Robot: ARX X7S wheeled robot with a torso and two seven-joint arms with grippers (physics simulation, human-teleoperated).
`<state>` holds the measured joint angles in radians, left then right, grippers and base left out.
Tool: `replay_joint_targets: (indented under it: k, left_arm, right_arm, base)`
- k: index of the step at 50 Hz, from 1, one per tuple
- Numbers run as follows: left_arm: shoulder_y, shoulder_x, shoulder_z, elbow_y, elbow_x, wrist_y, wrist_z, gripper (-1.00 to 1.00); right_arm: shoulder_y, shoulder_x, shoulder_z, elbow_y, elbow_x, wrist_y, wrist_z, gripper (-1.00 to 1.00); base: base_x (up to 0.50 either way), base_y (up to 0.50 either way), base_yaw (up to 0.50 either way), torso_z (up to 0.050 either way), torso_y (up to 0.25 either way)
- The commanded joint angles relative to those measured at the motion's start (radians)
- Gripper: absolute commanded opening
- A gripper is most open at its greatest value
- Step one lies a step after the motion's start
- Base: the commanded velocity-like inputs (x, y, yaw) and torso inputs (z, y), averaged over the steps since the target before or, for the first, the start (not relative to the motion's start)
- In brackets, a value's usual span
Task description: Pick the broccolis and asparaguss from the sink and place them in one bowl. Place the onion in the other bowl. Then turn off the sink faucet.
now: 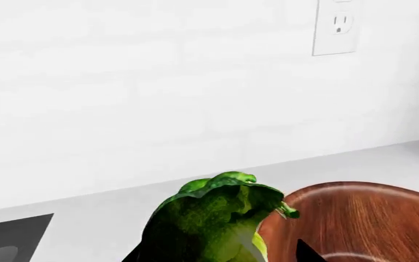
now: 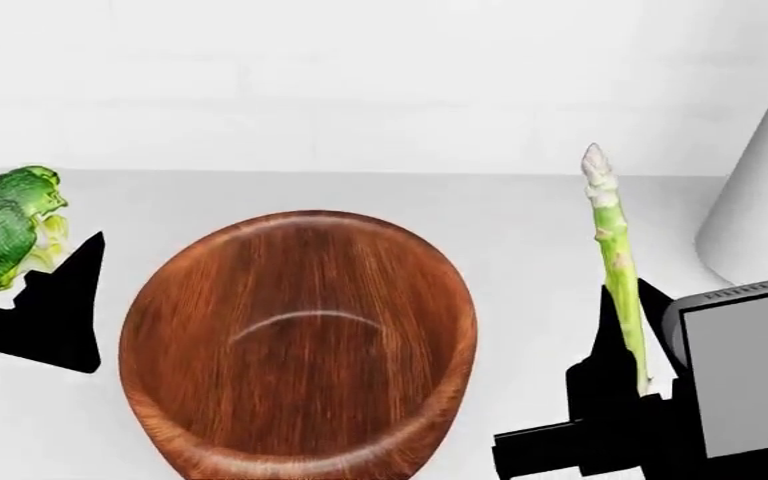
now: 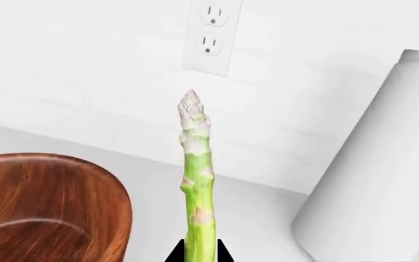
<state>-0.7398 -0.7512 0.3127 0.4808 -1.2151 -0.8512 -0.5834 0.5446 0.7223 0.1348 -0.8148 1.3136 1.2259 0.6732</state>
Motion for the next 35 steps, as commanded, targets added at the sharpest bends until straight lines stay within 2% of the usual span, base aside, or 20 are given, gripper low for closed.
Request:
replay_joint_targets:
  k: [1, 7, 10, 11, 15, 21, 22, 24, 27, 35]
  left_arm:
    - [-0.016, 0.013, -0.011, -0.008, -0.020, 0.018, -0.001, -1.00]
    - [-0.166, 0.044, 0.031, -0.035, -0.068, -0.056, 0.046, -1.00]
    - [-0.261, 0.103, 0.042, -0.107, -0.159, -0.113, 0.017, -1.00]
    - [-0.284, 0.110, 0.072, -0.099, -0.140, -0.131, 0.041, -1.00]
    - [-0.337, 0.154, 0.094, -0.142, -0.253, -0.190, 0.041, -1.00]
    - [-0.446, 0.259, 0.210, -0.207, -0.217, -0.259, 0.110, -1.00]
    - [-0.454, 0.275, 0.215, -0.234, -0.261, -0.283, 0.085, -1.00]
    - [-0.467, 0.296, 0.251, -0.237, -0.225, -0.287, 0.126, -1.00]
    - [-0.483, 0.328, 0.271, -0.269, -0.243, -0.308, 0.114, -1.00]
    - [-0.536, 0.378, 0.355, -0.347, -0.199, -0.352, 0.190, -1.00]
  right_arm:
    - [0.008, 0.002, 0.005, 0.007, 0.029, 0.004, 0.007, -1.00]
    - [0.029, 0.005, -0.003, 0.020, 0.053, 0.011, 0.020, -1.00]
    - [0.034, 0.007, -0.002, 0.021, 0.060, 0.011, 0.028, -1.00]
    - [0.039, 0.011, 0.002, 0.022, 0.073, 0.012, 0.035, -1.00]
    - [0.036, 0.024, 0.009, 0.027, 0.109, 0.021, 0.057, -1.00]
    - [0.050, 0.023, -0.004, 0.039, 0.114, 0.022, 0.067, -1.00]
    - [0.049, 0.024, -0.007, 0.038, 0.114, 0.024, 0.066, -1.00]
    - [0.049, 0.030, -0.009, 0.035, 0.122, 0.027, 0.069, -1.00]
    - [0.045, 0.034, -0.002, 0.032, 0.139, 0.024, 0.081, -1.00]
    - [0.027, 0.032, -0.009, 0.032, 0.121, 0.015, 0.067, -1.00]
  base:
    - [0.00, 0.00, 0.00, 0.000, 0.000]
    - [0.00, 0.00, 0.00, 0.000, 0.000]
    - [0.00, 0.00, 0.00, 0.000, 0.000]
    - [0.00, 0.00, 0.00, 0.000, 0.000]
    - [0.00, 0.00, 0.00, 0.000, 0.000]
    - [0.00, 0.00, 0.00, 0.000, 0.000]
    - [0.00, 0.00, 0.00, 0.000, 0.000]
    - [0.00, 0.00, 0.00, 0.000, 0.005]
    - [0.00, 0.00, 0.00, 0.000, 0.000]
    - [0.00, 0.00, 0.00, 0.000, 0.000]
